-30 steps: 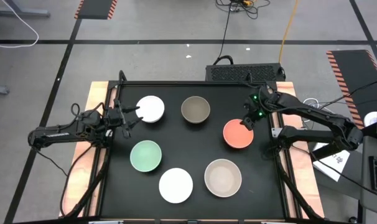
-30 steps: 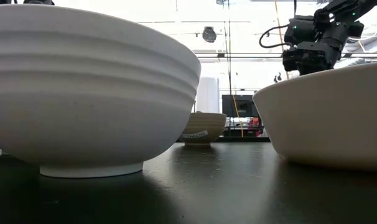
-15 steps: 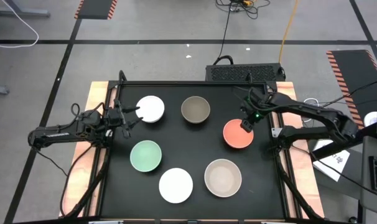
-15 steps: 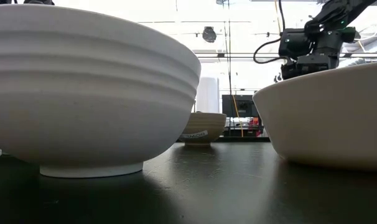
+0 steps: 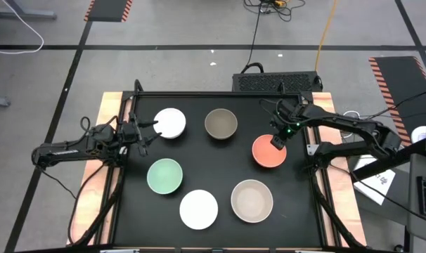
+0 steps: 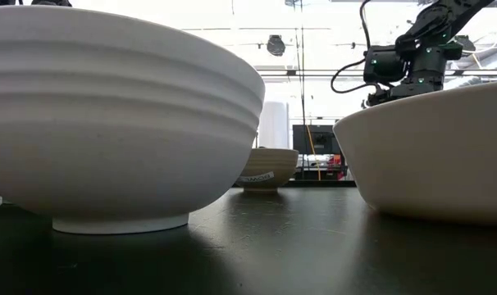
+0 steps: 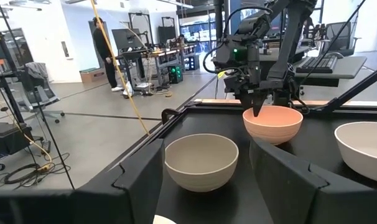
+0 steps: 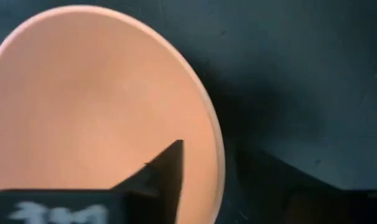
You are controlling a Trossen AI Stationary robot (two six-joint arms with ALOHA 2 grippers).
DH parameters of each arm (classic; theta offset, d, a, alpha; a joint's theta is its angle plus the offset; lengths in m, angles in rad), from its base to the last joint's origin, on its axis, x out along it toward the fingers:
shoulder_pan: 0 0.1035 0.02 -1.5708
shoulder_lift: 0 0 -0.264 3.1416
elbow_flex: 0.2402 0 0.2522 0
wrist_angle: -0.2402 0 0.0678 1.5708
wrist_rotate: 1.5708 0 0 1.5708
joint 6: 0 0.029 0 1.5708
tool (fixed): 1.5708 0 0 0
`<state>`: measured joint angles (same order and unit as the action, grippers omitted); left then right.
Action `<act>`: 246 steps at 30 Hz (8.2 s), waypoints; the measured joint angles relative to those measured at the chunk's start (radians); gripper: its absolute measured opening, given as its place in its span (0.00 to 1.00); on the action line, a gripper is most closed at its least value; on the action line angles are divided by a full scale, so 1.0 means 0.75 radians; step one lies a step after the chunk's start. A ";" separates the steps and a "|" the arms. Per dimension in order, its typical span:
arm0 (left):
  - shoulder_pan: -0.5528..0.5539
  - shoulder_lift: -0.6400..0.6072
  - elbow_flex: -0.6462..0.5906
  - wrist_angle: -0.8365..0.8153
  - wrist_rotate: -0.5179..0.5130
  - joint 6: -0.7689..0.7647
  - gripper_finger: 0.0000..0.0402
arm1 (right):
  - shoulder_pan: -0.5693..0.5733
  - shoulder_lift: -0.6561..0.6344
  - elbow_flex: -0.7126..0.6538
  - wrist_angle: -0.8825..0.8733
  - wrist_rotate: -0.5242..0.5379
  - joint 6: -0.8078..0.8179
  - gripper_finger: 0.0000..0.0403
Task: Nest bowls inside each other
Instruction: Stack the light orange bowl on top of the light brown bowl, then stack the top left white bowl on top of the light orange bowl
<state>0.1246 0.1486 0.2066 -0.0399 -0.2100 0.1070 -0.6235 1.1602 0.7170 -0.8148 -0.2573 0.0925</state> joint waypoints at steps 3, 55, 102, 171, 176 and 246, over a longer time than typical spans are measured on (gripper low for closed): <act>0.000 0.000 0.000 -0.004 0.000 0.001 0.60 | 0.000 0.000 0.000 0.031 0.000 -0.001 0.15; 0.000 0.000 0.000 -0.023 -0.001 -0.011 0.60 | 0.004 0.520 0.963 -0.062 -0.042 -0.452 0.00; 0.000 0.001 0.000 -0.091 0.001 -0.024 0.60 | 0.104 1.065 1.400 -0.346 -0.037 -0.592 0.00; 0.000 0.000 0.000 -0.159 0.003 -0.061 0.60 | 0.230 1.036 1.225 -0.139 0.056 -0.605 0.28; -0.001 0.000 0.000 -0.164 0.003 -0.061 0.60 | 0.247 0.998 1.225 -0.071 0.060 -0.588 0.39; -0.002 0.000 0.000 -0.150 0.049 -0.101 0.60 | 0.329 0.766 0.724 0.786 0.264 -0.385 0.45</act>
<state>0.1234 0.1486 0.2066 -0.1523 -0.1730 0.0312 -0.3767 1.7344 1.2598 -0.2250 -0.0591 -0.1965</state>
